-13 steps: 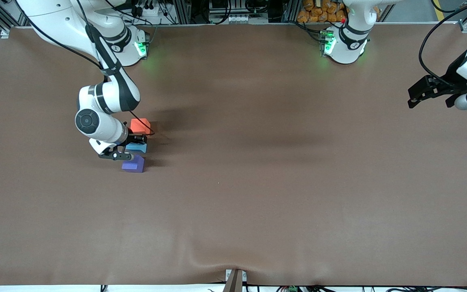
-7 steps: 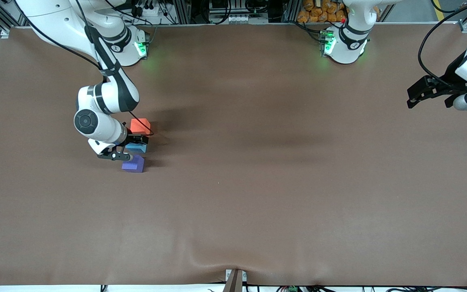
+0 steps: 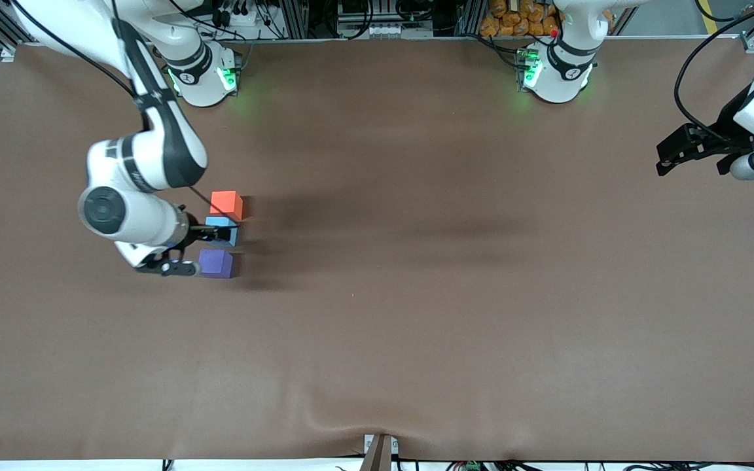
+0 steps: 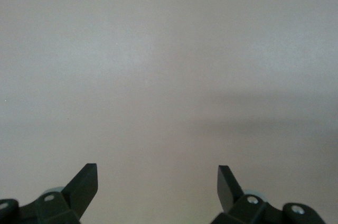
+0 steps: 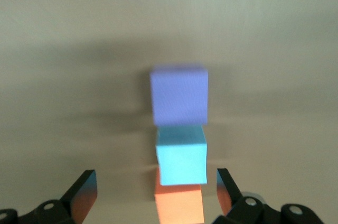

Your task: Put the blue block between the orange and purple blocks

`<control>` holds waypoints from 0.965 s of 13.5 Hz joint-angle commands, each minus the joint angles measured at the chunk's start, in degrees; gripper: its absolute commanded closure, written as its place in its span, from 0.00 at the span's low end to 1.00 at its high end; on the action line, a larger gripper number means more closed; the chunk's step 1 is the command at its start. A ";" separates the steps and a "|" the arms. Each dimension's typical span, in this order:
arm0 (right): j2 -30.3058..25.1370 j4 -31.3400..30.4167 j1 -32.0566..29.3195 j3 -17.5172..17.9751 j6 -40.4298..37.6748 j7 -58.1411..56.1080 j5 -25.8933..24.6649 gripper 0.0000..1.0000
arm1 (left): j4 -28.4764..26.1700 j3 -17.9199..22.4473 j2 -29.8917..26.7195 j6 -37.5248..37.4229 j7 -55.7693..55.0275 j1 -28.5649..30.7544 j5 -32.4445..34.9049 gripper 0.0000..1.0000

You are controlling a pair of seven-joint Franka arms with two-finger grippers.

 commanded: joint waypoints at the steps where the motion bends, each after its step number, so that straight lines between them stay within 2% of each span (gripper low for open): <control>1: 0.53 9.12 -3.96 0.68 -3.88 -0.76 0.73 0.00 | 0.09 -0.39 -0.50 -0.33 -0.43 0.46 -0.88 0.00; 3: 0.79 19.38 -5.73 0.51 -14.74 -0.76 3.01 0.00 | 0.35 -0.39 -0.59 -0.33 -0.43 0.46 -0.88 0.00; 7: 0.53 32.59 -8.88 0.33 -32.33 -0.76 2.05 0.00 | 1.14 -0.39 -0.41 -0.33 -0.43 0.72 -1.49 0.00; 10: -1.74 36.39 -11.53 0.33 -42.90 -3.11 2.23 0.00 | 1.49 -0.39 -0.50 -0.25 -0.43 0.72 -1.84 0.00; 13: -7.45 34.56 -11.62 0.33 -43.01 -9.02 -0.93 0.00 | 1.67 -0.30 -0.68 -0.33 -0.34 0.81 -1.84 0.00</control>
